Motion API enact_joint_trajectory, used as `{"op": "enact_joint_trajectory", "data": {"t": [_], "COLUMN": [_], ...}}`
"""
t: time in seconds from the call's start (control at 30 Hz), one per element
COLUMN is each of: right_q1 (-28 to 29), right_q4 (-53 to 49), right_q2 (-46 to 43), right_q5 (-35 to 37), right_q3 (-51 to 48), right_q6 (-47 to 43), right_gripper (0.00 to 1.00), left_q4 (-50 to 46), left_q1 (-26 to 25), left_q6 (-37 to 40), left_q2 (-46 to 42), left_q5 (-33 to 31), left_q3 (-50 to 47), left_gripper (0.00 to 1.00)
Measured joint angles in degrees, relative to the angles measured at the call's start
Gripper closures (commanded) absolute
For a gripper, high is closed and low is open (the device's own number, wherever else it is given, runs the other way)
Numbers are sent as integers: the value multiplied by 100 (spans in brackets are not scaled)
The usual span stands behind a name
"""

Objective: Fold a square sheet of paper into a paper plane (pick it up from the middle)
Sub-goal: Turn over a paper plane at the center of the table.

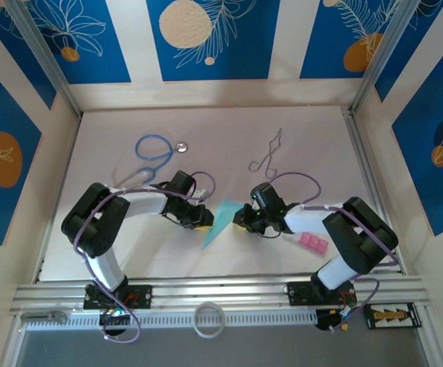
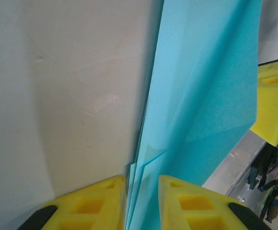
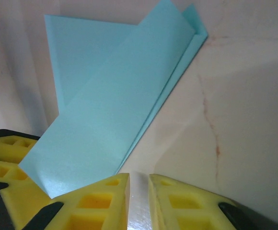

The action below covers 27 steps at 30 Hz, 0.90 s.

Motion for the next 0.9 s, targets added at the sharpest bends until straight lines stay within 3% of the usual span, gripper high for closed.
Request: {"op": "enact_joint_trajectory", "data": {"t": [0.4, 0.9], "right_q1": [-4, 17], "right_q4": [35, 79], "right_q2": [37, 11], "right_q5": [-44, -35], "right_q3": [2, 2], "right_q6": [7, 44], "right_gripper": [80, 77], "left_q4": [0, 151], "left_q1": [-7, -20], "left_q6": [33, -74], "left_q2": [87, 48], "left_q5": [221, 260], "left_q3": [17, 15], "left_gripper": [78, 99]}}
